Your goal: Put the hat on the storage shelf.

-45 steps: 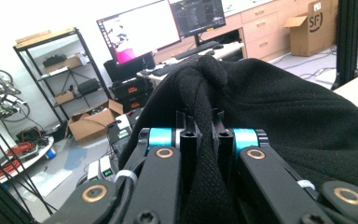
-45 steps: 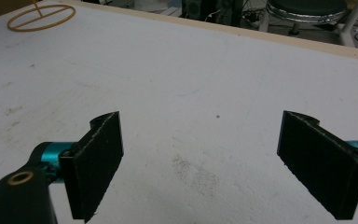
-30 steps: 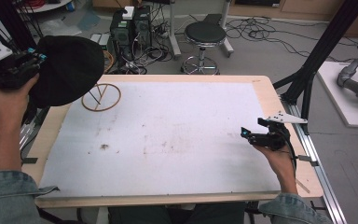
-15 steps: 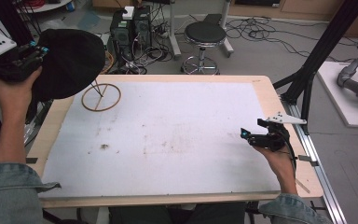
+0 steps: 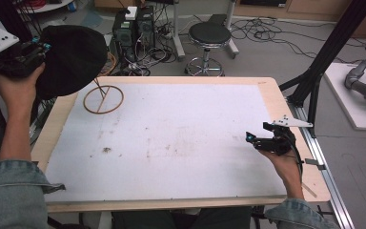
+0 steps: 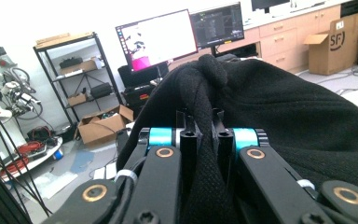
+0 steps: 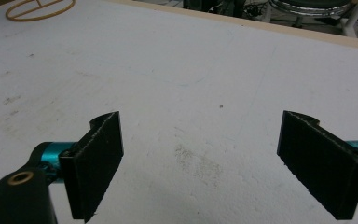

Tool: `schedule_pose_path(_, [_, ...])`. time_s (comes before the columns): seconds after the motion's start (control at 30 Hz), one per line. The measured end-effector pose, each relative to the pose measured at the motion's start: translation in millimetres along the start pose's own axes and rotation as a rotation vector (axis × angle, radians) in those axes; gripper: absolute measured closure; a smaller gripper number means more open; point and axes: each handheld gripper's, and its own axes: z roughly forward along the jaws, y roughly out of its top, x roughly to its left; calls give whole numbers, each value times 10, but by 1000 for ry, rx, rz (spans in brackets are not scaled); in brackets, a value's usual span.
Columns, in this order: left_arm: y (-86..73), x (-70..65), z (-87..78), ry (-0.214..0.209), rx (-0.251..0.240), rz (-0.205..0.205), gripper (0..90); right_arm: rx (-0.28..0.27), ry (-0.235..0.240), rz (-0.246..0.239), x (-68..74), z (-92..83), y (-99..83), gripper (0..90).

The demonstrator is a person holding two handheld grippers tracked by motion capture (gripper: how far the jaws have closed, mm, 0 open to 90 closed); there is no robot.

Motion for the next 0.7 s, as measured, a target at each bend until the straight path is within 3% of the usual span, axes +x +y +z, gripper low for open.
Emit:
schedule_pose_path(0.27, [-3,48,25,26,-16,-15,855,6,1,-1,-1,12,-10,141])
schedule_pose_path(0.7, [125,117,-5,72,-32,-15,855,17,4,0,1,36,-23,141])
